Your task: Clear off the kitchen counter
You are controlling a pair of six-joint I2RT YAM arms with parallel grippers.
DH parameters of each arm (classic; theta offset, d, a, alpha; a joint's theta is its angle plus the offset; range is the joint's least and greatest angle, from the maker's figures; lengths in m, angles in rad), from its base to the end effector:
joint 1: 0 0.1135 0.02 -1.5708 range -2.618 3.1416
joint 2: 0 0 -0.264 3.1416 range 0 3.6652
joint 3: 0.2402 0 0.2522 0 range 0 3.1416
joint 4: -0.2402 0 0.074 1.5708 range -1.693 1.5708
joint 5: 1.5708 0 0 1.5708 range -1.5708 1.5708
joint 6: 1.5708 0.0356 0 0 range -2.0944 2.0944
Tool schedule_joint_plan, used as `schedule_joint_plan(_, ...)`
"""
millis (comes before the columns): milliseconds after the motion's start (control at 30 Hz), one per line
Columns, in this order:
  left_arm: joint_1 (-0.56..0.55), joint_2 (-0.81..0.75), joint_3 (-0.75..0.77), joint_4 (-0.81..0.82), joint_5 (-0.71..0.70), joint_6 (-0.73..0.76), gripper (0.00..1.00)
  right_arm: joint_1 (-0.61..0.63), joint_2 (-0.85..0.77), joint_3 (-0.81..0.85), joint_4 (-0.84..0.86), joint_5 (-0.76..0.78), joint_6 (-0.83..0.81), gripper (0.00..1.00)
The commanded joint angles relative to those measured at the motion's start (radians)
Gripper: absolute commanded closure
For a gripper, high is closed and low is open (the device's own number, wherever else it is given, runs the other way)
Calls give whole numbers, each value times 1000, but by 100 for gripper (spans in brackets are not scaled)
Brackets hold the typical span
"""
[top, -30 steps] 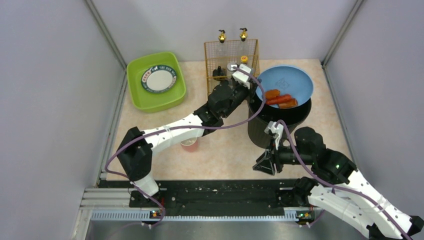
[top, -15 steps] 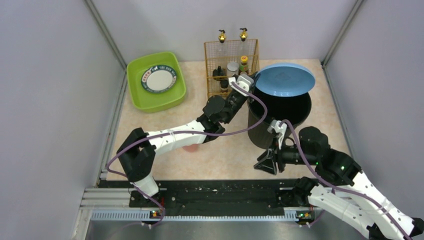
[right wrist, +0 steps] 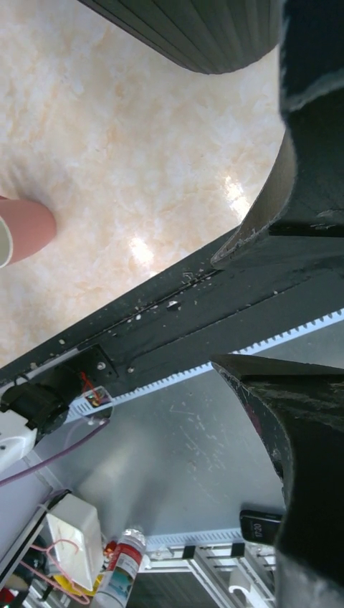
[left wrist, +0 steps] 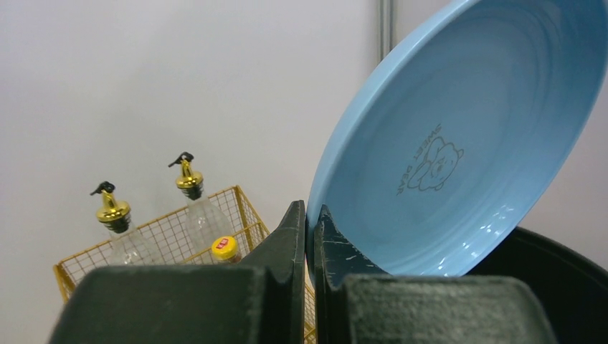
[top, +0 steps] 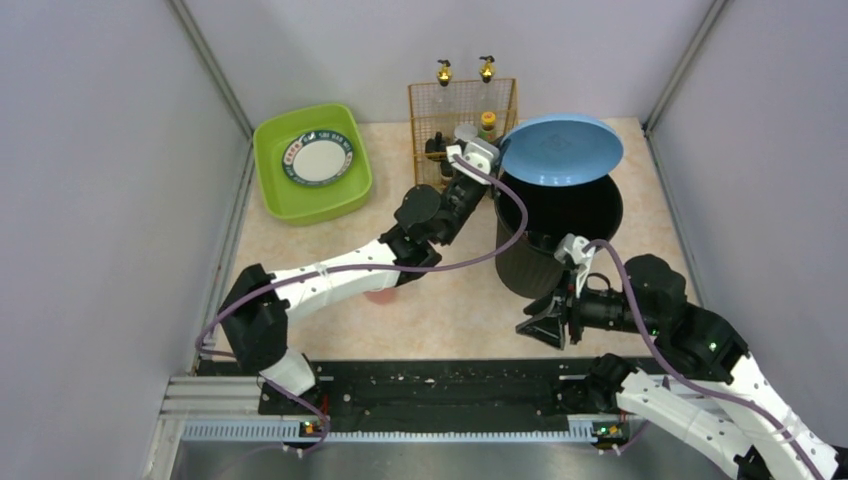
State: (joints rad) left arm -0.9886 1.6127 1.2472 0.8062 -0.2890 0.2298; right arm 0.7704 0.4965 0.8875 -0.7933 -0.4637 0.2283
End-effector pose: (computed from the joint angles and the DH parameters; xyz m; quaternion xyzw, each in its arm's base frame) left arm 0.2169 -0.3110 0.3919 0.2035 0.5041 -0.2379 0.8049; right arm 0.0527 0.0733 0.3466 -0.3395 0.7482 0.4253 0.3795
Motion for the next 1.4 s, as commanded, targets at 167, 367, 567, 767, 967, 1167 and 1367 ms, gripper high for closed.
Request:
schedule_joint_plan(167, -3, -148, 160, -219, -106, -17, 100, 10, -6, 165, 1, 76, -21, 51)
schedule_joint_plan(367, 32, -187, 264, -419, -193, -37, 100, 11, 28, 220, 33, 86, -21, 50)
schedule_joint_plan(567, 124, -216, 357, -621, -219, -125, 100, 11, 65, 252, 77, 76, -28, 50)
schedule_joint_plan(767, 311, -255, 386, -801, -158, -308, 100, 10, 118, 259, 124, 47, -30, 50)
schedule_joint_plan(967, 486, -306, 295, -902, -161, -436, 100, 11, 165, 253, 172, 11, -25, 50)
schedule_joint_plan(1167, 686, -346, 143, -944, -118, -638, 100, 10, 209, 236, 207, -19, -26, 50)
schedule_joint_plan(1367, 919, -315, 1, -918, 68, -849, 100, 10, 224, 221, 228, -45, -26, 50)
